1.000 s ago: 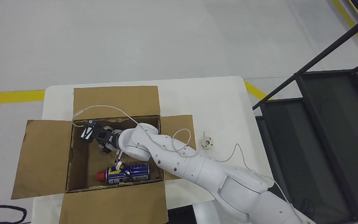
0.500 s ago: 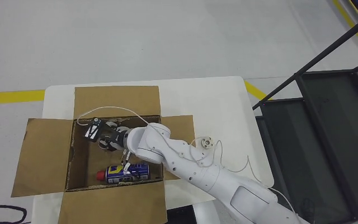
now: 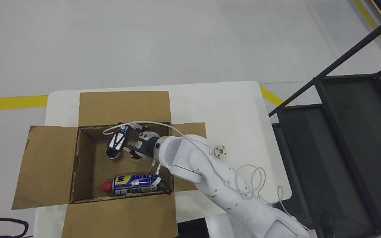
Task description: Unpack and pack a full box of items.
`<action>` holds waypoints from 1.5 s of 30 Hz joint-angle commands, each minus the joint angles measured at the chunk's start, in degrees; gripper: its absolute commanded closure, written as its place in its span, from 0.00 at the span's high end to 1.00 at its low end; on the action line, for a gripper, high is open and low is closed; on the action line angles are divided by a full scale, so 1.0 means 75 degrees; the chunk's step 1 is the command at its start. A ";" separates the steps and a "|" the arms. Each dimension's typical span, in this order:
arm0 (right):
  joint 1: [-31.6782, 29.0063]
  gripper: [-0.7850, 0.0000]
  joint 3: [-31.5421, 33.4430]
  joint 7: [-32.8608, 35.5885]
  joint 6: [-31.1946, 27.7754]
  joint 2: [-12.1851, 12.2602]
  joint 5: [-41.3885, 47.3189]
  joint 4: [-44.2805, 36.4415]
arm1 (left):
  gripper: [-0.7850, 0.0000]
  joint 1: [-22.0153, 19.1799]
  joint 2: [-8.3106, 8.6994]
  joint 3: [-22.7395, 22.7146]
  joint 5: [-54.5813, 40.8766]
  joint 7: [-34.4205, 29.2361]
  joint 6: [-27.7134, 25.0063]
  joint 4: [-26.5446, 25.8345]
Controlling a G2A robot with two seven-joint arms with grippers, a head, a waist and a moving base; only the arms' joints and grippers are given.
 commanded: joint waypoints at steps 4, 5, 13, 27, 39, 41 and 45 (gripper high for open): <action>-0.0751 0.71 0.0774 0.0199 -0.0178 0.0236 -0.0378 -0.1103 | 1.00 0.0000 0.0000 0.0000 0.0000 0.0000 0.0000 0.0000; -0.0942 0.72 0.0949 0.0184 -0.0188 0.0281 -0.0412 -0.1324 | 1.00 0.0000 0.0000 0.0000 0.0000 0.0000 0.0000 0.0000; -0.2540 0.74 0.2193 0.0135 -0.0368 0.0608 -0.0826 -0.2731 | 1.00 0.0000 0.0000 0.0000 0.0000 0.0000 0.0000 0.0000; -0.4751 0.67 0.3832 -0.1167 -0.0282 0.0952 -0.0918 -0.2973 | 1.00 0.0000 0.0000 0.0000 0.0000 0.0000 0.0000 0.0000; -0.5815 0.70 0.5133 -0.2164 -0.0129 0.1139 -0.0411 -0.2157 | 1.00 0.0000 0.0000 0.0000 0.0000 0.0000 0.0000 0.0000; -0.5809 0.70 0.5230 -0.2155 -0.0156 0.1166 -0.0426 -0.1949 | 1.00 0.0000 0.0000 0.0000 0.0000 0.0000 0.0000 0.0000; -0.5586 0.73 0.5218 -0.2128 -0.0108 0.1195 -0.0362 -0.1429 | 1.00 0.0000 0.0000 0.0000 0.0000 0.0000 0.0000 0.0000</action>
